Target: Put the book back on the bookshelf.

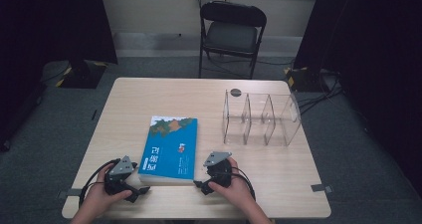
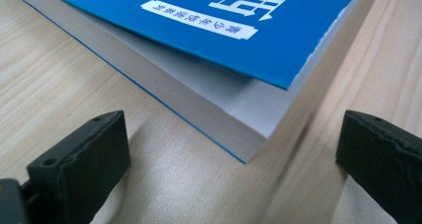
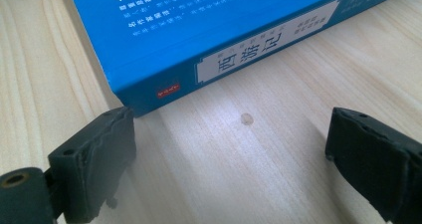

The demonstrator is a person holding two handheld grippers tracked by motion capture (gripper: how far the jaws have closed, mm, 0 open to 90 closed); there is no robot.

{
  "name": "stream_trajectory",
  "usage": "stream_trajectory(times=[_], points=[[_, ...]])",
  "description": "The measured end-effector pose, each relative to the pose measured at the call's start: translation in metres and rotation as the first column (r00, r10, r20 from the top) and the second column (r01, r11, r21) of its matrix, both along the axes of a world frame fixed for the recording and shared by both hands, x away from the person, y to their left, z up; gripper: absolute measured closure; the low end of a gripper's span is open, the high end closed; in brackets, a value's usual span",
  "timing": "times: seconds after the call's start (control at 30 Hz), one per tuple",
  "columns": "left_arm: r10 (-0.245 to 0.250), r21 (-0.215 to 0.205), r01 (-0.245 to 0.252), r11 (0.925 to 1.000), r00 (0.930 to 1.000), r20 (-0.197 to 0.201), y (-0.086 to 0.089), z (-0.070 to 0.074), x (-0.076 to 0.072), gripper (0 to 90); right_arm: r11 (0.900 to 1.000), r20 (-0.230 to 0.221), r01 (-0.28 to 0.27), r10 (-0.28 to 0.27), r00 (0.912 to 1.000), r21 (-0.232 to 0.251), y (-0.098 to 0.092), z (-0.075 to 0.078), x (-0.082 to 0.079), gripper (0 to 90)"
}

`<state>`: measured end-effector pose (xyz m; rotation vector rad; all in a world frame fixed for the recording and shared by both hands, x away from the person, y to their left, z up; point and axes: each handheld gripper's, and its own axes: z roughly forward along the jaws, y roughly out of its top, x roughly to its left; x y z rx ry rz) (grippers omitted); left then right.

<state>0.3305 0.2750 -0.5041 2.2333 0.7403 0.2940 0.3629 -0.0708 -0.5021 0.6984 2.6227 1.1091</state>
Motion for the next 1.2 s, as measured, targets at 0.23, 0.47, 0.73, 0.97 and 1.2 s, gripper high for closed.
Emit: stream_trajectory(times=[0.23,0.47,0.73,0.97,1.2], points=[[-0.009,0.023,0.009,0.9997,0.9999,0.005,0.001,0.001,0.001,0.0,1.0,0.0,0.001,-0.001,1.0,0.0,0.0,0.0,0.0,5.3],[-0.004,0.023,0.004,0.9997,1.0,0.001,-0.001,0.001,0.003,0.0,1.0,0.0,0.003,-0.003,1.0,0.0,0.0,0.0,0.0,5.3],[0.037,0.005,-0.037,0.9993,0.9993,0.002,-0.003,0.001,0.004,2.1,1.0,0.0,0.003,-0.003,1.0,0.0,0.0,0.0,0.0,5.3],[0.058,-0.002,-0.058,0.9983,0.9983,0.001,-0.006,0.004,0.006,12.1,1.0,0.0,0.003,-0.003,1.0,0.0,0.0,0.0,0.0,5.3],[0.028,0.032,-0.027,0.9991,0.9992,-0.027,-0.009,0.01,0.005,25.5,1.0,0.003,0.017,-0.017,0.9999,0.0,0.0,0.0,-0.002,5.7]])
